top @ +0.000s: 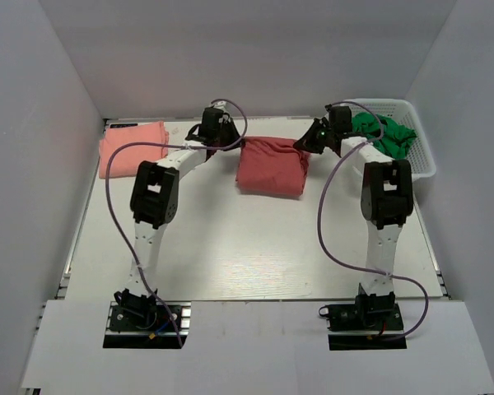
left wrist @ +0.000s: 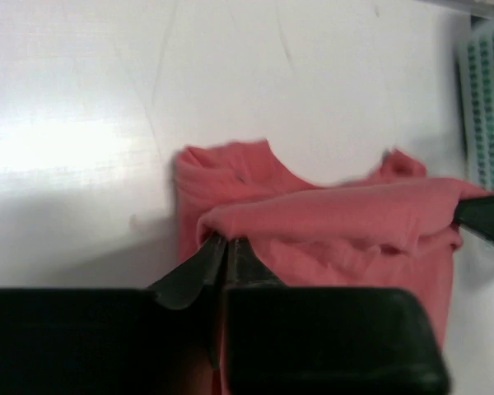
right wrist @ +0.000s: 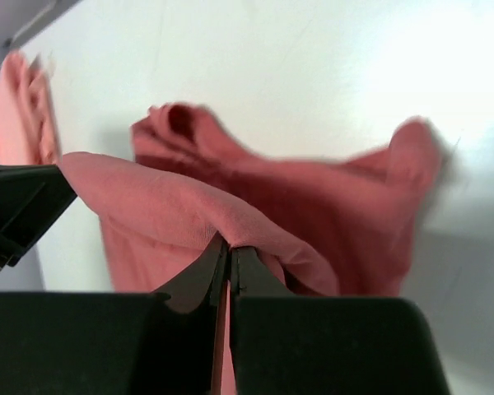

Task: Fold and stack the t-shirts
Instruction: Fold the long partially folded tshirt into a neat square, then smooth out wrinkles on the folded tshirt

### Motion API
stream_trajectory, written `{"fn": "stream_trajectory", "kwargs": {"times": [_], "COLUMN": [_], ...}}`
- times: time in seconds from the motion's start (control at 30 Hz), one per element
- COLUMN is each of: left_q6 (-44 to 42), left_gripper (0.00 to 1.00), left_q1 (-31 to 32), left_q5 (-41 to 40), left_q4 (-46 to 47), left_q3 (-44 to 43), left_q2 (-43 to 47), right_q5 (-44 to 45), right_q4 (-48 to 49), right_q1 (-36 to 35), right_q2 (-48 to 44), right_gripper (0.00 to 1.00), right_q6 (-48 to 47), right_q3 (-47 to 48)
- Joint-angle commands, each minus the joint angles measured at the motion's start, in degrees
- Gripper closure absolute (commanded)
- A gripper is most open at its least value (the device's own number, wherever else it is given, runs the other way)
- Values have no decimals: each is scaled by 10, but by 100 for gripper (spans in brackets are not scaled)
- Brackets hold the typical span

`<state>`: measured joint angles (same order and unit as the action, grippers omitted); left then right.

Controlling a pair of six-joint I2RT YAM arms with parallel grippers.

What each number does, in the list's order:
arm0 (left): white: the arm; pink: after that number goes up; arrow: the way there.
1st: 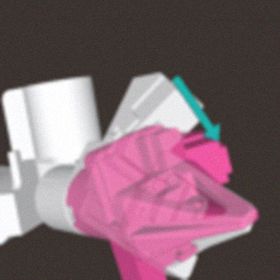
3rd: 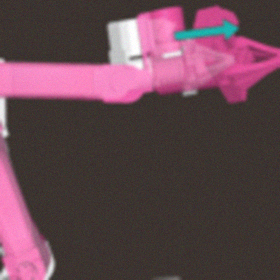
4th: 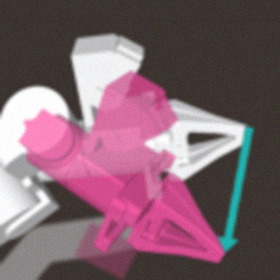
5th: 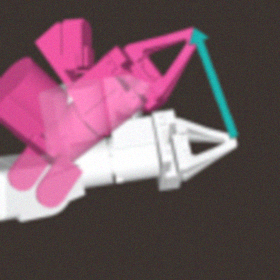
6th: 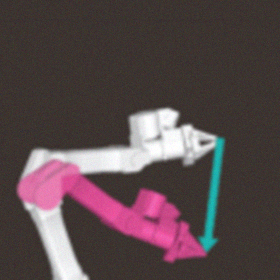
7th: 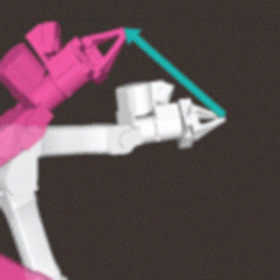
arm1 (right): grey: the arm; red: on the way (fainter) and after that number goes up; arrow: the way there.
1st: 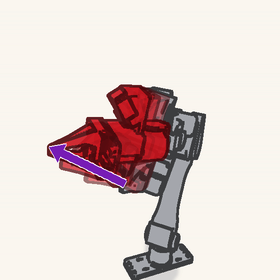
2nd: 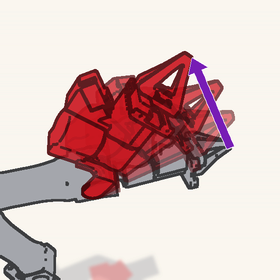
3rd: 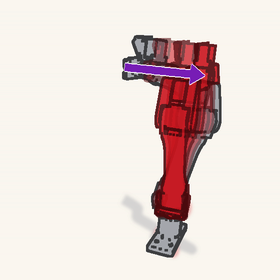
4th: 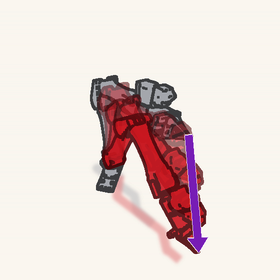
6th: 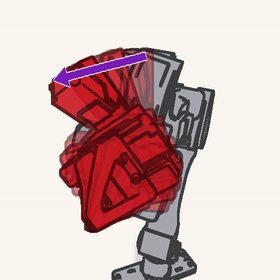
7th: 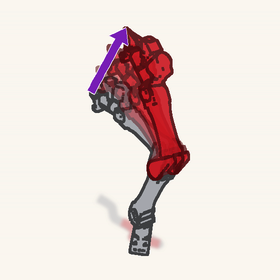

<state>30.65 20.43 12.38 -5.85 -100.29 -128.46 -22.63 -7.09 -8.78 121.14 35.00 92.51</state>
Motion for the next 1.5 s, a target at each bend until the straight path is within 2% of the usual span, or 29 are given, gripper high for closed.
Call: {"fn": "stream_trajectory", "kwargs": {"times": [0.0, 0.03, 0.1, 0.23, 0.43, 0.5, 0.7, 0.9, 0.97, 1.07, 1.2, 1.3, 1.47], "left_q6": [-23, -29, -35, -46, -65, -59, -46, -31, -25, -20, -9, 5, 38], "left_gripper": [80, 62, 0, 0, 0, 0, 0, 0, 0, 0, 0, 1, 1], "left_q1": [-8, -8, -8, -8, 10, 15, 40, 64, 64, 69, 69, 75, 104], "left_q5": [5, 11, 22, 37, 42, 75, 113, 128, 139, 139, 139, 151, 170], "left_q4": [-14, -29, -37, -11, -11, -4, 14, 6, 6, 6, 6, 13, -5], "left_q3": [-132, -162, -198, -163, -43, -23, -5, -29, -4, 64, 214, 319, 460], "left_q2": [-70, -87, -104, -59, 14, 24, 24, -22, -22, -7, 55, 135, 287], "right_q5": [74, 74, 54, 48, 67, 69, -7, -19, -21, -41, -86, -109, -160], "right_q4": [56, 59, 83, 54, 43, 34, 38, 59, 64, 103, 124, 132, 103], "right_q1": [8, 7, 9, 4, -3, -6, -33, -38, -40, -42, -51, -63, -93], "right_q2": [44, 52, 53, 20, -65, -84, -61, -35, -35, -39, -77, -107, -240], "right_gripper": [100, 93, 10, 10, 10, 10, 10, 10, 10, 10, 10, 10, 10], "right_q6": [27, 27, 22, -5, -36, -43, -61, -12, -2, 6, -7, -20, -41], "right_q3": [85, 93, 108, 116, -15, -31, -59, -85, -104, -150, -240, -318, -448]}}
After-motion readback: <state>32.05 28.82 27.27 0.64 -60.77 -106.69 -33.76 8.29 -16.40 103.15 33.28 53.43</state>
